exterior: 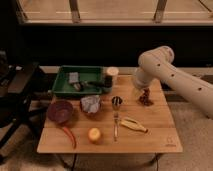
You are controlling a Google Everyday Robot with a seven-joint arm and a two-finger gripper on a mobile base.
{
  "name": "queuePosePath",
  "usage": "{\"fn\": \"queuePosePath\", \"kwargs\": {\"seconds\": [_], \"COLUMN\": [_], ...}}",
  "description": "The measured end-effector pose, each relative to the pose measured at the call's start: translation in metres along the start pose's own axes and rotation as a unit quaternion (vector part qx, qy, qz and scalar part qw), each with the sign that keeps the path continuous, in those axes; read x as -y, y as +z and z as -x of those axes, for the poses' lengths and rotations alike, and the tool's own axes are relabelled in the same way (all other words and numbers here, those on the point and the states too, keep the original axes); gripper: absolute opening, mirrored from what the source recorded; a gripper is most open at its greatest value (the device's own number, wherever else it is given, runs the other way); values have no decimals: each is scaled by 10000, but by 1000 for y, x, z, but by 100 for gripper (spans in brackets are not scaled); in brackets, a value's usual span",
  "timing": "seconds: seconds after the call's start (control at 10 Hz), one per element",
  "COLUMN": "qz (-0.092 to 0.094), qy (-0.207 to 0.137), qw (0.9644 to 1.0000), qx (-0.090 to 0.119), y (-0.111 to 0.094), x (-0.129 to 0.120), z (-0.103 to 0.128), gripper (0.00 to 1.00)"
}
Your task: Wipe tray with towel
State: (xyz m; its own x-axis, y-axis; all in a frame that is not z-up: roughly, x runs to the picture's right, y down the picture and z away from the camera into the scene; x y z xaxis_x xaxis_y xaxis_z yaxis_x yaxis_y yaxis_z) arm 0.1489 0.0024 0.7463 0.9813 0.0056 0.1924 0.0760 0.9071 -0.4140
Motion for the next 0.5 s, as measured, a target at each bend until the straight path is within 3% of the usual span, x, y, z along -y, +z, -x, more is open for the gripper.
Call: {"fn": "queuePosePath", "kwargs": {"seconds": [0.2,0.5], "qz": [24,147], "qy": [-281,-928], "qw": [9995,9944], "qx": [153,480], "y": [10,35], "x": [12,28], "z": [29,105], "gripper": [65,65]}}
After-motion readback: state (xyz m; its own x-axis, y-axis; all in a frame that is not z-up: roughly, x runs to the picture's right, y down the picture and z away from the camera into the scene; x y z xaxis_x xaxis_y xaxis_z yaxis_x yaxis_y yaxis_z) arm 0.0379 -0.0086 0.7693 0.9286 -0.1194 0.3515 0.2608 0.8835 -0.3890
